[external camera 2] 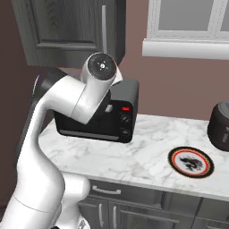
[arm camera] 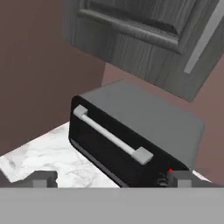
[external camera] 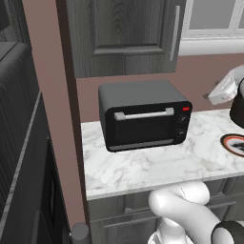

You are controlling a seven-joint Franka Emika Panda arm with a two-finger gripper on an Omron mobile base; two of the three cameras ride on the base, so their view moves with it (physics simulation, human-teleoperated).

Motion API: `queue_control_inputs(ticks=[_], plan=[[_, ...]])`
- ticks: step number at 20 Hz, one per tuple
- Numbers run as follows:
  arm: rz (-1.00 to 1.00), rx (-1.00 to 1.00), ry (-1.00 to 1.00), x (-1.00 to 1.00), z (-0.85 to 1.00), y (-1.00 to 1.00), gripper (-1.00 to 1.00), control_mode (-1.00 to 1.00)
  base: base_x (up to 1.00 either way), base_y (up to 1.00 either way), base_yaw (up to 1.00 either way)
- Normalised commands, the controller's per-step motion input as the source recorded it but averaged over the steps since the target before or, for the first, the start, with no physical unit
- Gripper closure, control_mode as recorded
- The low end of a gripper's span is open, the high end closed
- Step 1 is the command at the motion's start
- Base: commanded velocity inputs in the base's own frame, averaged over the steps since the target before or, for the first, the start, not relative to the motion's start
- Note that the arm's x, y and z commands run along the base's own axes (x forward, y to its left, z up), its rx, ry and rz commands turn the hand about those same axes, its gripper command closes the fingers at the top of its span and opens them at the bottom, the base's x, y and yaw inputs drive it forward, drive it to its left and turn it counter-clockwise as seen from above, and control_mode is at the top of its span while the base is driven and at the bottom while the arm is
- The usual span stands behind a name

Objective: Pick up the bagel from the plate, place it on the toaster oven rack, close the door, and set the timer.

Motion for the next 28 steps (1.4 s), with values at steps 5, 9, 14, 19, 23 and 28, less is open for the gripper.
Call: queue_control_inputs(ticks=[5,9,14,19,23,28], plan=[[-0.39,-0.07,0.17,-0.05,-0.73,0.03,-1.0,-1.0,0.0,0.0,0.0],[-0.35,0.0,0.19,0.18,-0.32,0.0,-1.0,-1.0,0.0,0.0,0.0],[-0.22,0.03,0.28,0.41,-0.03,-0.05,-1.0,-1.0,0.0,0.0,0.0],[-0.09,0.11,0.29,0.35,-0.05,-0.31,-1.0,-1.0,0.0,0.0,0.0],[-0.01,0.11,0.22,0.19,-0.42,-0.27,-1.0,-1.0,0.0,0.0,0.0],[0.0,0.09,0.07,0.0,-0.72,-0.09,-1.0,-1.0,0.0,0.0,0.0]])
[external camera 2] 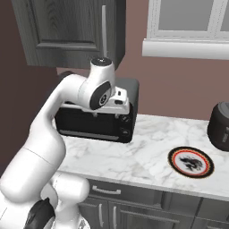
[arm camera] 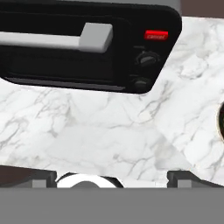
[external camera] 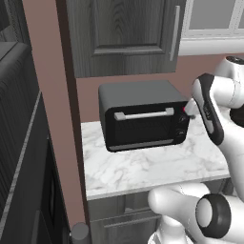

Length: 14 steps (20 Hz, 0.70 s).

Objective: Pick up the bagel from the plate, place it on the toaster oven rack, close the door, and set the timer.

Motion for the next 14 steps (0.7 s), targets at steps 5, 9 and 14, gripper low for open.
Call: queue_control_inputs(ticks=[5,9,14], plan=[[0.0,0.06,0.0,0.08,-0.63,0.0,-1.0,-1.0,0.0,0.0,0.0],[-0.01,0.01,0.0,0.39,-0.38,0.0,-1.0,-1.0,0.0,0.0,0.0],[-0.03,0.0,0.0,0.55,-0.16,-0.07,-1.0,-1.0,0.0,0.0,0.0]])
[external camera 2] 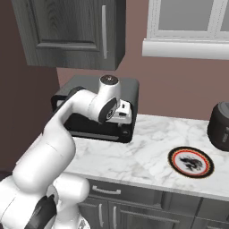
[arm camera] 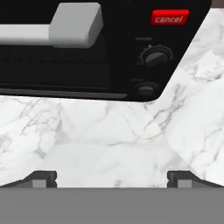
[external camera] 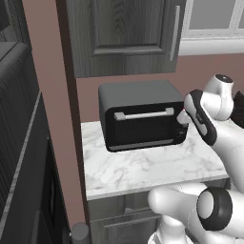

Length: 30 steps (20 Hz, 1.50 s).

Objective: Pick up the bagel from the plate, place it on the toaster oven rack, close the door, and set the timer.

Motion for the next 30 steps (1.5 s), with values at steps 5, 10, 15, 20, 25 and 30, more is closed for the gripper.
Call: queue_control_inputs(ticks=[5,10,15,20,25,30], plan=[[-0.04,0.0,0.0,0.59,-0.05,-0.24,-1.0,-1.0,0.0,0.0,0.0],[-0.03,0.02,0.0,0.48,-0.11,-0.23,-1.0,-1.0,0.0,0.0,0.0],[-0.01,0.04,0.01,0.41,-0.21,-0.13,-1.0,-1.0,0.0,0.0,0.0],[0.0,0.07,0.02,0.36,-0.29,-0.15,-1.0,-1.0,0.0,0.0,0.0],[0.0,0.07,0.02,0.37,-0.26,-0.16,-1.0,-1.0,0.0,0.0,0.0],[0.0,0.06,0.01,0.37,-0.2,-0.16,-1.0,-1.0,0.0,0.0,0.0]])
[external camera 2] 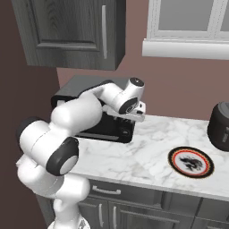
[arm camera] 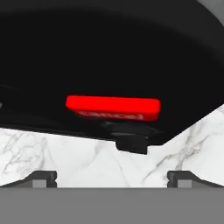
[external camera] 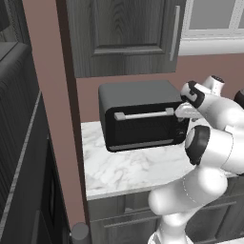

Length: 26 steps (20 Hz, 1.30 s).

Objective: Pick up the bagel from the plate, place it on the toaster oven rack, close the door, and set the timer.

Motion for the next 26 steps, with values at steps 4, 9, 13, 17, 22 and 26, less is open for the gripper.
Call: queue_control_inputs(ticks=[4,9,13,17,22,26], plan=[[0.0,0.05,0.0,0.26,-0.26,-0.13,-1.0,-1.0,0.0,0.0,0.0],[-0.01,0.04,0.0,0.1,-0.21,-0.25,-1.0,-1.0,0.0,0.0,0.0],[-0.03,0.02,0.0,0.0,-0.16,-0.29,-1.0,-1.0,0.0,0.0,0.0],[-0.04,0.02,0.0,0.0,-0.07,-0.13,-1.0,-1.0,0.0,0.0,0.0],[-0.04,0.06,0.0,0.12,0.0,0.0,-1.0,-1.0,0.0,0.0,0.0],[-0.01,0.09,0.0,0.03,0.0,0.0,-1.0,-1.0,0.0,0.0,0.0]])
